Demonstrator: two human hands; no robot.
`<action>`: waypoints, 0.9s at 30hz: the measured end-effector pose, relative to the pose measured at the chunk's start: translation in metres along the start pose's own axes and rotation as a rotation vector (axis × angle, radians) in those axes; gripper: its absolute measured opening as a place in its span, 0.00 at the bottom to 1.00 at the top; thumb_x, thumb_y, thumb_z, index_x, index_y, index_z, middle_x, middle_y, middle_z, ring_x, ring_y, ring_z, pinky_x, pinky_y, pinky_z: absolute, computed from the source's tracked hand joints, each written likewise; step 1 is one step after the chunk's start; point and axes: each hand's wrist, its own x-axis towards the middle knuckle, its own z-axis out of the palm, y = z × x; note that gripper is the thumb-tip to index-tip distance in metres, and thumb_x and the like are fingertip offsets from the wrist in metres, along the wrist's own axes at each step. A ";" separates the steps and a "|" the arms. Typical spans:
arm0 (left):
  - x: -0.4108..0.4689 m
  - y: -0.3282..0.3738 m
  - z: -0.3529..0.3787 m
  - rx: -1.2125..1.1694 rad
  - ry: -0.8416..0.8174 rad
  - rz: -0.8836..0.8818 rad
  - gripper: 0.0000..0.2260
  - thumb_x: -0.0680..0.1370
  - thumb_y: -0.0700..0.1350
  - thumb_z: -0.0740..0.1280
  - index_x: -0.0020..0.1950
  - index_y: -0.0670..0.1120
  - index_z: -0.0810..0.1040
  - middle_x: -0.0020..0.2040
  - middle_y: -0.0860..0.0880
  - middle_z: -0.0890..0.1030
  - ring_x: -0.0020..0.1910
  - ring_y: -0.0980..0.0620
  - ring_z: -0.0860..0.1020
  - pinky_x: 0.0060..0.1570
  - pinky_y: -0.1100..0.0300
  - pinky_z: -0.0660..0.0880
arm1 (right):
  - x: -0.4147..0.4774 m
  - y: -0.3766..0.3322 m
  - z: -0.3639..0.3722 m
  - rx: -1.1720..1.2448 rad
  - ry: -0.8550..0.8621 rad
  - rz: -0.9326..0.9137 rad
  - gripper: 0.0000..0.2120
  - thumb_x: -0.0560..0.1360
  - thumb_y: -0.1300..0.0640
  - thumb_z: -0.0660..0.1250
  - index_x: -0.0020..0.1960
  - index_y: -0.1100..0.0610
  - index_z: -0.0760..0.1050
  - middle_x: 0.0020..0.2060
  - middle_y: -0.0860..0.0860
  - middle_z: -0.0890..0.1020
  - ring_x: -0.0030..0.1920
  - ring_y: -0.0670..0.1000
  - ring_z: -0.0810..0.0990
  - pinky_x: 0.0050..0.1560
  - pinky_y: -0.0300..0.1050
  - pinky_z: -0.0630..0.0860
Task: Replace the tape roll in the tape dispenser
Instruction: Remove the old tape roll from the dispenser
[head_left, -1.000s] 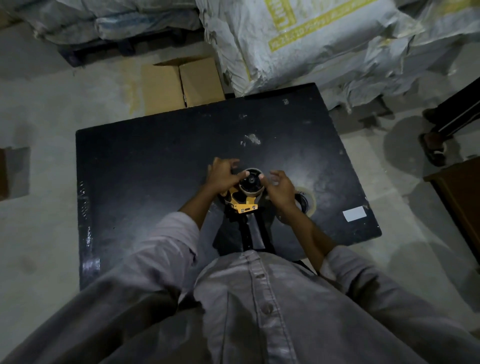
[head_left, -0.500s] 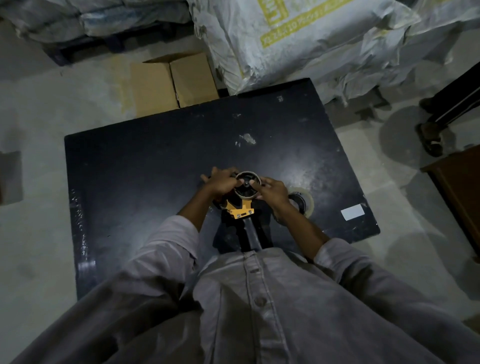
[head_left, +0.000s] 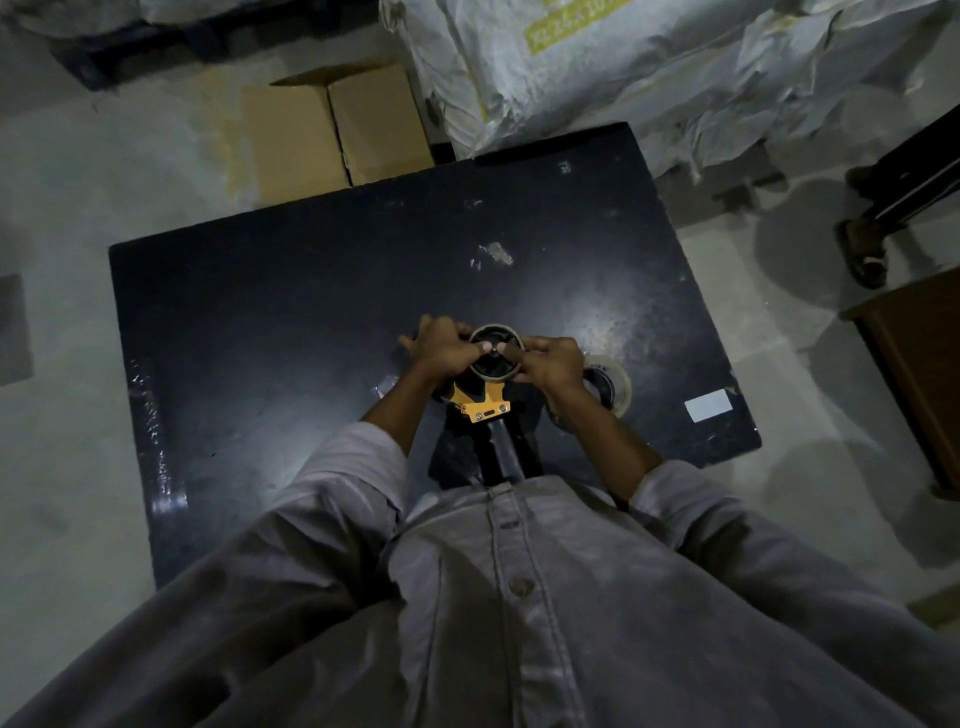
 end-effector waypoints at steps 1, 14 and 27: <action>-0.001 0.000 0.001 -0.007 0.014 -0.004 0.16 0.75 0.63 0.78 0.58 0.57 0.90 0.60 0.52 0.87 0.80 0.45 0.66 0.80 0.29 0.47 | 0.000 -0.002 0.000 -0.003 0.003 0.007 0.23 0.72 0.58 0.88 0.63 0.66 0.87 0.49 0.60 0.91 0.47 0.59 0.93 0.49 0.59 0.91; 0.006 -0.009 -0.001 -0.066 0.007 -0.026 0.21 0.62 0.76 0.73 0.45 0.66 0.88 0.52 0.56 0.89 0.71 0.45 0.78 0.79 0.27 0.63 | -0.005 -0.012 0.000 -0.005 0.006 0.029 0.18 0.73 0.58 0.87 0.59 0.65 0.88 0.48 0.60 0.91 0.43 0.54 0.92 0.44 0.50 0.91; -0.013 0.012 -0.009 0.084 -0.032 -0.103 0.20 0.77 0.65 0.75 0.56 0.50 0.91 0.69 0.46 0.85 0.84 0.38 0.65 0.80 0.24 0.47 | -0.009 -0.006 -0.002 0.031 -0.034 0.080 0.20 0.73 0.56 0.87 0.50 0.70 0.84 0.52 0.67 0.90 0.53 0.64 0.92 0.50 0.53 0.91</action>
